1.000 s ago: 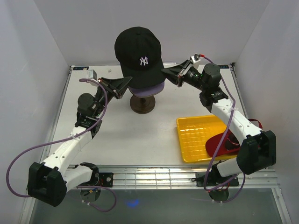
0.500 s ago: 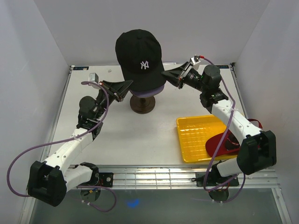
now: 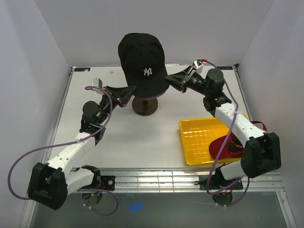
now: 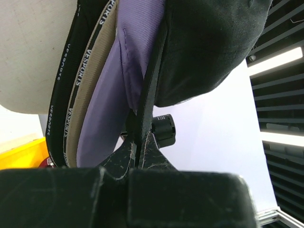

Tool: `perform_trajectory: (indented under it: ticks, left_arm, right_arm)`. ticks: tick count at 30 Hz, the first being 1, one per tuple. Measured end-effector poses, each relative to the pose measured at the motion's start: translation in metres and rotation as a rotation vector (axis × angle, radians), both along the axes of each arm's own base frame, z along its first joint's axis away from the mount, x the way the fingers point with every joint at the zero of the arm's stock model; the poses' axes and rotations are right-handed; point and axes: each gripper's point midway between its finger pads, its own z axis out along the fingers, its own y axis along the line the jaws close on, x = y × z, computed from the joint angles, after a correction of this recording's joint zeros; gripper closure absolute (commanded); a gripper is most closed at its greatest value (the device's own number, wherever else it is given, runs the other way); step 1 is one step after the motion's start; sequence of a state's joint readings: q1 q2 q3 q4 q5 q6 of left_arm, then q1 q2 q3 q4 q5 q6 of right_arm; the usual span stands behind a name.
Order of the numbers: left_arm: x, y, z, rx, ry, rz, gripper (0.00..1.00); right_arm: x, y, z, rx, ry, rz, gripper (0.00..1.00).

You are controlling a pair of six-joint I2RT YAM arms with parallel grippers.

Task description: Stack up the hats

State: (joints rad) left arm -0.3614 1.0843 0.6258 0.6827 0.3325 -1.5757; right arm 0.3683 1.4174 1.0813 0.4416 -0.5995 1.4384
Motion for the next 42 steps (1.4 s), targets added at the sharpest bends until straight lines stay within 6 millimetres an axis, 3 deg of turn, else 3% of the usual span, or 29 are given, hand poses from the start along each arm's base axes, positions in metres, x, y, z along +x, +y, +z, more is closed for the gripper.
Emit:
perform_trajectory:
  ticks: [15,20,26,29,33,35,42]
  left_arm:
    - [0.0,-0.001,-0.004,-0.002,0.012,-0.006,1.0]
    - [0.003,-0.003,0.0,0.033,0.009,-0.001,0.84]
    - [0.006,-0.006,-0.002,0.121,0.031,-0.001,0.75]
    - [0.007,-0.008,-0.001,0.158,0.036,-0.002,0.79]
    - [0.007,-0.008,-0.002,0.184,0.038,-0.003,0.95]
    - [0.007,-0.009,-0.003,0.191,0.035,-0.007,0.97]
    - [0.006,-0.01,-0.001,0.218,0.018,-0.015,0.81]
  right_arm:
    - [0.003,-0.003,-0.007,-0.038,-0.02,-0.007,0.92]
    - [0.005,-0.003,-0.004,-0.061,-0.024,-0.01,0.92]
    - [0.016,-0.004,-0.003,-0.091,-0.023,-0.016,0.92]
    - [0.02,-0.004,-0.001,-0.105,-0.026,-0.019,0.92]
    - [0.021,-0.004,-0.002,-0.116,-0.018,-0.014,0.92]
    - [0.022,-0.004,-0.002,-0.121,-0.019,-0.013,0.92]
    - [0.027,-0.005,-0.002,-0.142,-0.009,0.013,0.92]
